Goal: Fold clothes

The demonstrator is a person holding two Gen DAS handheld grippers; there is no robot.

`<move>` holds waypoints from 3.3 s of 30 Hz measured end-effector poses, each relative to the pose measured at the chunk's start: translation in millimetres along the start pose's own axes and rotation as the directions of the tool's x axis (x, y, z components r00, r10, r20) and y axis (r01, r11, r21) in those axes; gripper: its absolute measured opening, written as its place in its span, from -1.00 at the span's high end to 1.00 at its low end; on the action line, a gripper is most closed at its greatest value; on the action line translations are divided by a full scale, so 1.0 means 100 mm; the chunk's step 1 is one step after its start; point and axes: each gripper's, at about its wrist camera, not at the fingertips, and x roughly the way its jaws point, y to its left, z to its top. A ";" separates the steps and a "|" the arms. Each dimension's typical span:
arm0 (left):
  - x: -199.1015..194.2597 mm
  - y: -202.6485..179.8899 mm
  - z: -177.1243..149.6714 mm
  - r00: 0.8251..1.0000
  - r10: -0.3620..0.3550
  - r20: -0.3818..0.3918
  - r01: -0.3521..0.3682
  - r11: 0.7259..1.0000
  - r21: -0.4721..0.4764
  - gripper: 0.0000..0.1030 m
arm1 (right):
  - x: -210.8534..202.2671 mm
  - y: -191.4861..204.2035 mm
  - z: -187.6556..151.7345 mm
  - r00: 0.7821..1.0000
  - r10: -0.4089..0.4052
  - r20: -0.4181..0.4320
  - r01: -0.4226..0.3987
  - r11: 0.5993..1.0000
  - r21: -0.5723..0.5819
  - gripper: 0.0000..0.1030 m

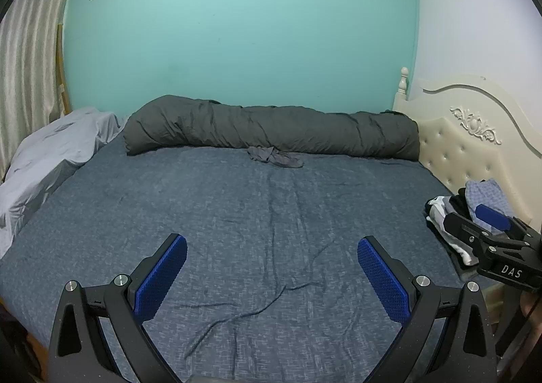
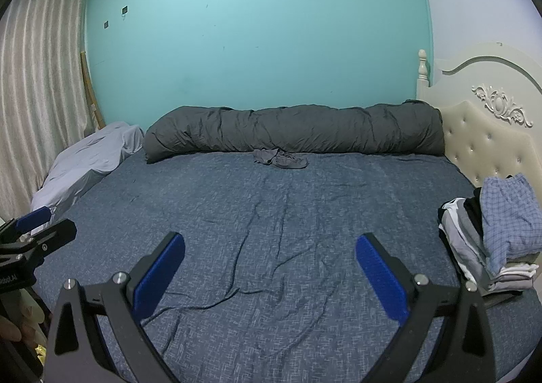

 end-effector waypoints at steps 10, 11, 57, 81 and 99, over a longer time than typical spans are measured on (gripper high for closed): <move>0.07 0.00 -0.02 1.000 0.007 0.005 -0.007 1.000 -0.002 -0.99 | 0.11 -0.04 -0.03 1.000 0.009 -0.017 -0.009 1.000 0.001 -0.97; 0.10 0.00 -0.02 1.000 0.011 0.005 -0.011 1.000 -0.004 -0.99 | 0.14 -0.05 -0.04 1.000 0.012 -0.021 -0.012 1.000 -0.001 -0.97; 4.94 0.94 0.47 0.965 0.027 -0.261 -0.087 0.972 -0.220 -0.99 | 5.72 -1.08 0.56 0.902 0.117 -0.415 -0.092 0.992 0.081 -0.79; 6.05 1.69 0.13 0.918 0.036 -0.394 -0.153 0.950 -0.271 -0.99 | 8.23 -0.79 1.07 0.893 0.008 -0.450 -0.014 1.000 -0.009 -0.36; 5.47 1.80 0.04 0.936 0.035 -0.349 -0.142 0.948 -0.285 -0.99 | 7.14 -0.71 1.13 0.947 0.134 -0.293 -0.149 0.989 -0.027 0.91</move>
